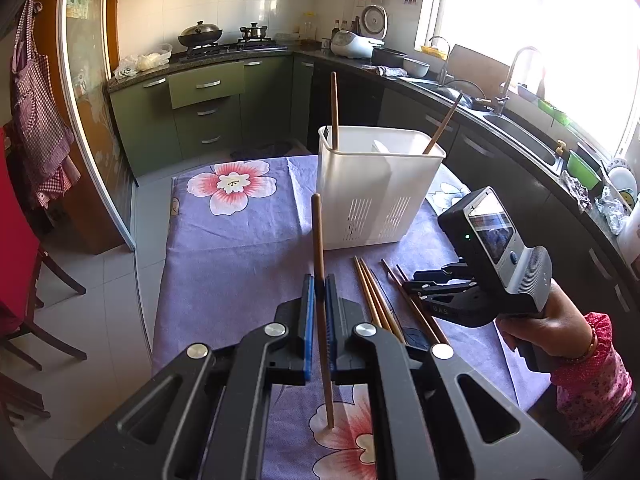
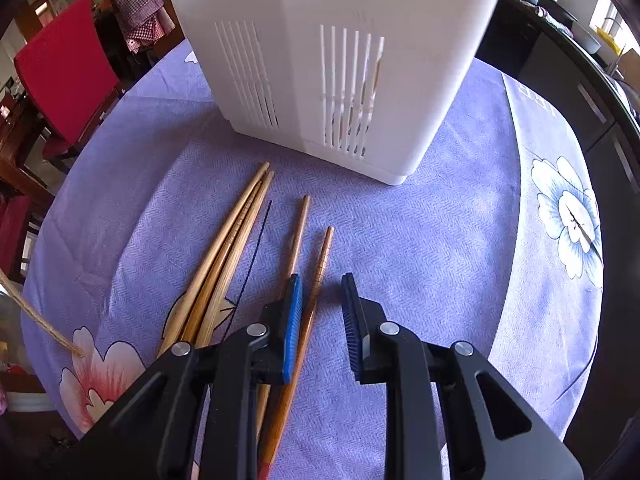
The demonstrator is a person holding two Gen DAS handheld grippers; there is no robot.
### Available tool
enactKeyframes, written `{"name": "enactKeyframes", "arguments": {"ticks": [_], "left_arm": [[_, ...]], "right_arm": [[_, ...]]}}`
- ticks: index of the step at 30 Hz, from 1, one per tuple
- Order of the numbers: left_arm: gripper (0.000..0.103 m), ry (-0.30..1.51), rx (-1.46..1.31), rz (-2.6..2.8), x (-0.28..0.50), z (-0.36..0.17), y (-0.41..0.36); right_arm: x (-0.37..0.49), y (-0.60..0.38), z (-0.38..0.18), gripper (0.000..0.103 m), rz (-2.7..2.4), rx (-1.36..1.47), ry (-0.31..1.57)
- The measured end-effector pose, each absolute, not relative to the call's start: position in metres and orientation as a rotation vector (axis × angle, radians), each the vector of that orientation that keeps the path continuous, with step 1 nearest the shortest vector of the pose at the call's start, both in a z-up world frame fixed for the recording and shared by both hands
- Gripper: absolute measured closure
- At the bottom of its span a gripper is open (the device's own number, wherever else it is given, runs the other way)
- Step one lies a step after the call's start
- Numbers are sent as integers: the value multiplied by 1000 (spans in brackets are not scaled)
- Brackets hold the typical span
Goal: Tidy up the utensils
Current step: 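Grasp a wooden chopstick with the right tool while the left tool holds its chopstick upright, then carry both upright chopsticks over the white holder with both tools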
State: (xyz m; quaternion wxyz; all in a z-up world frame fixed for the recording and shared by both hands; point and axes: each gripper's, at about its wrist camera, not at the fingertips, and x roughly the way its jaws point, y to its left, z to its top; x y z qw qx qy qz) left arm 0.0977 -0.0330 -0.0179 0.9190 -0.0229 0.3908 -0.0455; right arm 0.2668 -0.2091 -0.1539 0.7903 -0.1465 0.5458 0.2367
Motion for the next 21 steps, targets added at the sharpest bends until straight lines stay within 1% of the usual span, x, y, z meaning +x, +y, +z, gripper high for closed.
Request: {"name": "enactKeyframes", "arguments": {"ticks": [3,6,9,13,17,21], "left_arm": [[98,804,-43,-92,97,-17,-33],[98,802,-44,-92,97,-18,-33],[98,804,-41,-91,97,-18,-33],[98,800,-36,-93,96,-17,-33],[98,797,-33,-92,94,-17,-33],[98,792,-27,-90,90,-15,-33]], "right_arm": [[265,-197,-155,97,515,-326,1174],[264,-200,-152,97,511,-297,1159],[260,-217,-135,97,524,-229,1119],[246,-245,-90,97,533,-131,993],[214,-279,-43,97,525,-54,839],[178,-300,-22,97,506,-22,735]]}}
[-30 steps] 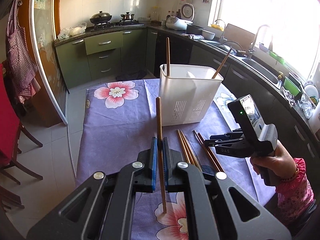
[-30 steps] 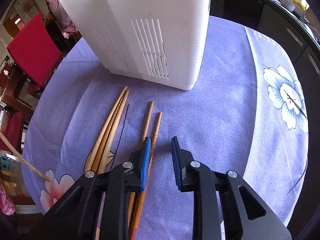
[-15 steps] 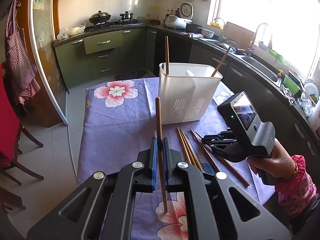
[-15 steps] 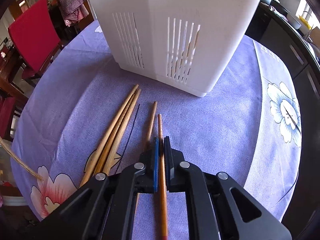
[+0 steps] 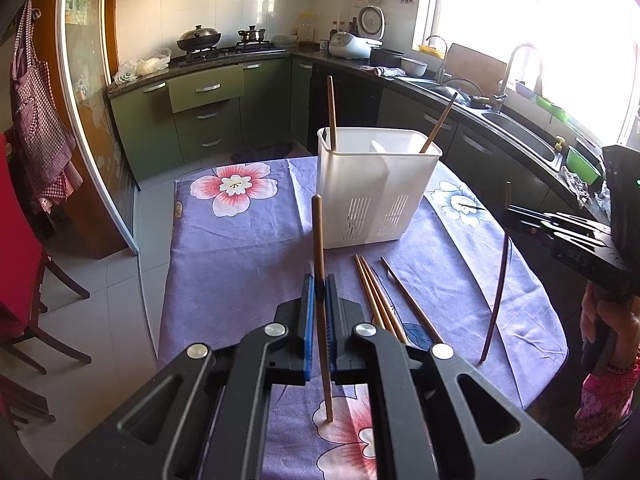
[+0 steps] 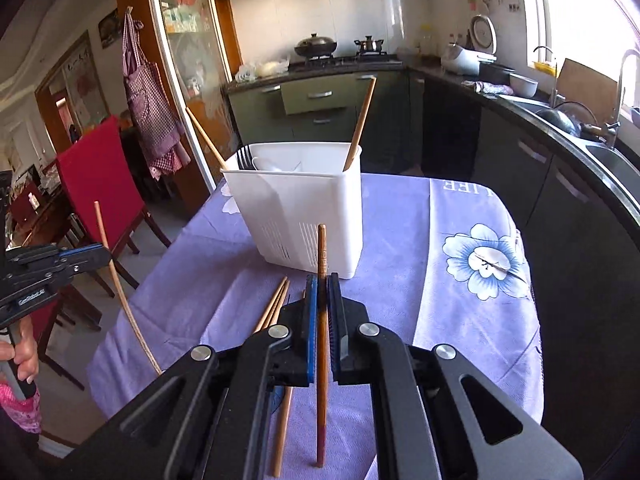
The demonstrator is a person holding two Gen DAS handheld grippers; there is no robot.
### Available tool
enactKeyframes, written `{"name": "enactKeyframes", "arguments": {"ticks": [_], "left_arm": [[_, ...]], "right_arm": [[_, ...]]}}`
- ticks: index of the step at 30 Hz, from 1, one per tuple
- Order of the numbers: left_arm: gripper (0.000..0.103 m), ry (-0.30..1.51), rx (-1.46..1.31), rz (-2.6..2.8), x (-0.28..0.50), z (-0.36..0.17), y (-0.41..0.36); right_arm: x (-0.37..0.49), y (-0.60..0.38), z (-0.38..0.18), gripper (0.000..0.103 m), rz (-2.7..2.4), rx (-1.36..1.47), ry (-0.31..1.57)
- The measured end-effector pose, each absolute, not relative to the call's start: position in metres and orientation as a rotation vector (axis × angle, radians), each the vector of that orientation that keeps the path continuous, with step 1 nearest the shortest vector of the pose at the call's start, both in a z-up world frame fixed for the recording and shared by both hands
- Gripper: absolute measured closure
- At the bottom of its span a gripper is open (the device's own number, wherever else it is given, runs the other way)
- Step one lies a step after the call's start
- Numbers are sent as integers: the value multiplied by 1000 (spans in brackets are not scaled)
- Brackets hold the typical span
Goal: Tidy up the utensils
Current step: 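Carry both upright chopsticks over the white holder with both tools, then open both tools to drop the chopsticks into the holder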
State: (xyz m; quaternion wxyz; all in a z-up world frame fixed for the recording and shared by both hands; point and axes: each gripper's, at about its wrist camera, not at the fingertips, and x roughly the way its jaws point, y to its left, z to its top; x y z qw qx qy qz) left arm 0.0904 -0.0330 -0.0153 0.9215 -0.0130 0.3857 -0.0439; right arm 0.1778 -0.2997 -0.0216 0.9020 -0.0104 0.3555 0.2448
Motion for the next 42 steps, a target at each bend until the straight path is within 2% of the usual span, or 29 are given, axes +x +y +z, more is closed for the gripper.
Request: {"name": "enactKeyframes", "arguments": {"ticks": [8,18,28,42], "left_arm": [[98,777,-20,-98,77,-11,-33],[98,757,-16,-100,70,-3,-32],[98,713,-24,-141,76,21,-35],[98,658,-28,-248,122,94,-53]], "right_arm": [[115,-346,-7,97,485,44,615],[96,-349,8,97,495,45,573],[115,-333,42,97,528,30,522],[172,-307,134,97,585,55,427]]}}
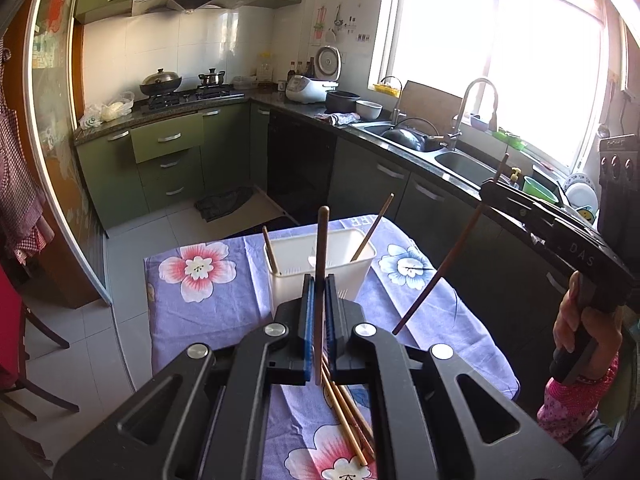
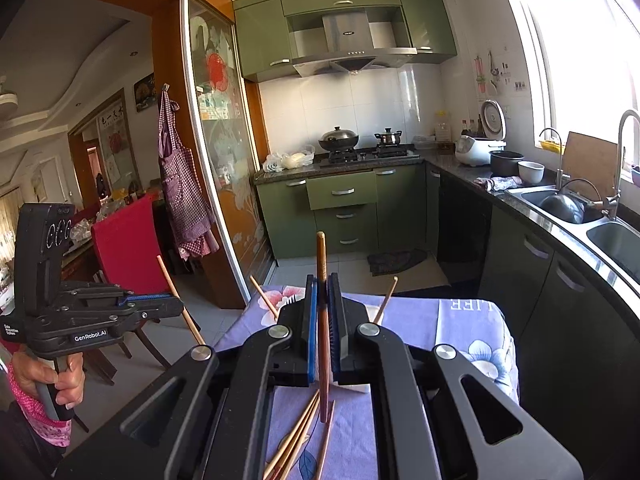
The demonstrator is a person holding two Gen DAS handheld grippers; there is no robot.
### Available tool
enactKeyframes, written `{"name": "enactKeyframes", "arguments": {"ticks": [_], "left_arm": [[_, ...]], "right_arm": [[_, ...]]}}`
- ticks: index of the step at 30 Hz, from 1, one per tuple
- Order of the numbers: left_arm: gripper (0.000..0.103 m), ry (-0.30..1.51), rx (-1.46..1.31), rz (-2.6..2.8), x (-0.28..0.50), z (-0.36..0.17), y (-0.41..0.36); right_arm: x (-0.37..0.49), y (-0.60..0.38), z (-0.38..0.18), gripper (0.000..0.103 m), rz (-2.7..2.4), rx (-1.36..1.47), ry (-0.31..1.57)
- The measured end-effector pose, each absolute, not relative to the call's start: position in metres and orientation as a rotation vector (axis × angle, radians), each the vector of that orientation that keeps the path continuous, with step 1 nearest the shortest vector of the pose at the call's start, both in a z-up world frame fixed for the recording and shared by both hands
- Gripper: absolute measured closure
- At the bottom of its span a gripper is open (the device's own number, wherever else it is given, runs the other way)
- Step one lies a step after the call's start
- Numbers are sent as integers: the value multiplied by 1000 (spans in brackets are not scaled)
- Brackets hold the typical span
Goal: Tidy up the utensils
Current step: 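Open both tools to drop the chopsticks into the holder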
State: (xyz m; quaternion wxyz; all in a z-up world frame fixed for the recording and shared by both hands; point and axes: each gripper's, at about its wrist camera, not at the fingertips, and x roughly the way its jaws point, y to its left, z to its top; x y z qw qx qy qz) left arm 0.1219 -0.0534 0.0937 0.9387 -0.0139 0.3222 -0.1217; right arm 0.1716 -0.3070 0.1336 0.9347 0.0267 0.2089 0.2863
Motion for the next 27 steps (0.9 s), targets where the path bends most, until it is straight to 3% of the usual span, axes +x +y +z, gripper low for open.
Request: {"name": "enactKeyframes", "arguments": {"ticks": [13,27], "left_arm": [[98,518,-14,-183,190,171,-60],[98,701,-74,-116,260,73,-55]], "right_arm": [[260,-281,189,97,527,71,348],[321,-271,102,97,490,58,501]]}}
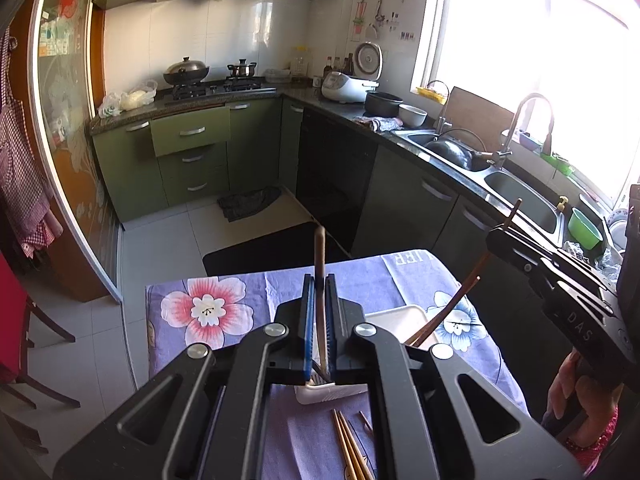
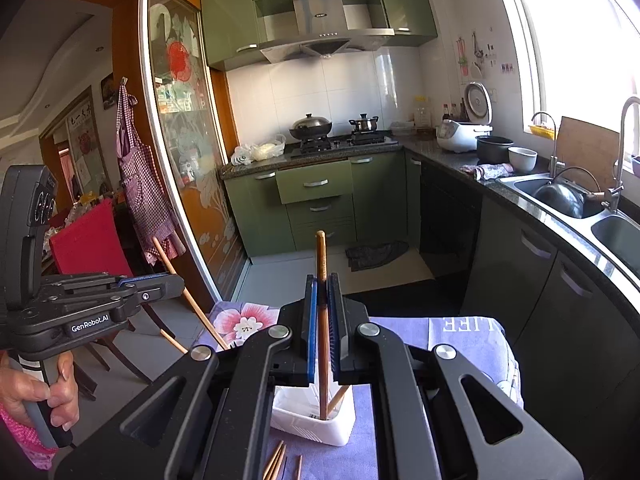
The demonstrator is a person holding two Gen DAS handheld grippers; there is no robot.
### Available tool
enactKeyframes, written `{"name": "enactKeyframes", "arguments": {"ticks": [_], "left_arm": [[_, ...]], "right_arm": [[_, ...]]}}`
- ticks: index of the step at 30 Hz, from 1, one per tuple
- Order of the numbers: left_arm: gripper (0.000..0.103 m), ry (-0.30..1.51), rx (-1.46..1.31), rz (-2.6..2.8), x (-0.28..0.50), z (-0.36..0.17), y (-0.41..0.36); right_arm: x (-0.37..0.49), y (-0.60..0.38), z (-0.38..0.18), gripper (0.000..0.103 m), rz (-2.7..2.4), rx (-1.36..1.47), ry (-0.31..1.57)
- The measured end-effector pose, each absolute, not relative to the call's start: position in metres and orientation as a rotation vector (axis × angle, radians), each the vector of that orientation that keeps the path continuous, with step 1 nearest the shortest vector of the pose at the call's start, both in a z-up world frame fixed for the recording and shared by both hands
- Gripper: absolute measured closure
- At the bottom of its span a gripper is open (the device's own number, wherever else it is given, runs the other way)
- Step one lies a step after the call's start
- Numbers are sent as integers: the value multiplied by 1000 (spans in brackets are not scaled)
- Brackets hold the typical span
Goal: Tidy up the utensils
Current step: 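Open both tools to drop the chopsticks into the holder, then grasp a wooden chopstick with the left tool and lift it upright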
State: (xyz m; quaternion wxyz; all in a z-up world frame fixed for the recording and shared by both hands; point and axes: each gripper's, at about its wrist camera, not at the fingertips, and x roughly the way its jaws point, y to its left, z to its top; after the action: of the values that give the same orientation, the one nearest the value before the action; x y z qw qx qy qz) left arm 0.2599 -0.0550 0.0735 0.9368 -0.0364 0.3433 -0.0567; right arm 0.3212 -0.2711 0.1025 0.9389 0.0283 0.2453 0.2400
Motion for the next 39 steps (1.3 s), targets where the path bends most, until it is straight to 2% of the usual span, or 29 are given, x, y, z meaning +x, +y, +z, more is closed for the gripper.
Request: {"name": "enactKeyframes", "arguments": {"ticks": [3,5,9,11,14,17,22,25,28,32,39], "left_arm": [[92,725,-88,-110,261,62,-51],[76,721,-96,-106,259,62,-49],[72,687,-94,-105,246,73,-48],[64,668,-90,-106,235,81,-50],[53,667,-78,-107,214,82,-55],[48,735,-82,-120,197,59,-62],[48,967,-97,-173,185,-28,-80],[50,1092,-104,-176,186,-80,-91],[67,1180,-110,-155,191,-118,-95],[68,1213,-88,-100,198,-141,-97],[68,1231,-54,-73,206,-149,-103]], "right_arm": [[324,-270,89,96,497,58,531],[322,-270,85,92,495,56,531],[306,-274,93,92,504,62,503],[293,-281,101,92,512,77,478],[262,-294,107,83,513,83,446],[229,-309,92,81,507,78,454],[189,-328,29,80,497,80,575],[175,-342,-11,75,470,108,645],[168,-357,-44,75,477,174,711],[162,-375,-70,75,477,249,747],[165,-392,-83,75,466,305,769]]}}
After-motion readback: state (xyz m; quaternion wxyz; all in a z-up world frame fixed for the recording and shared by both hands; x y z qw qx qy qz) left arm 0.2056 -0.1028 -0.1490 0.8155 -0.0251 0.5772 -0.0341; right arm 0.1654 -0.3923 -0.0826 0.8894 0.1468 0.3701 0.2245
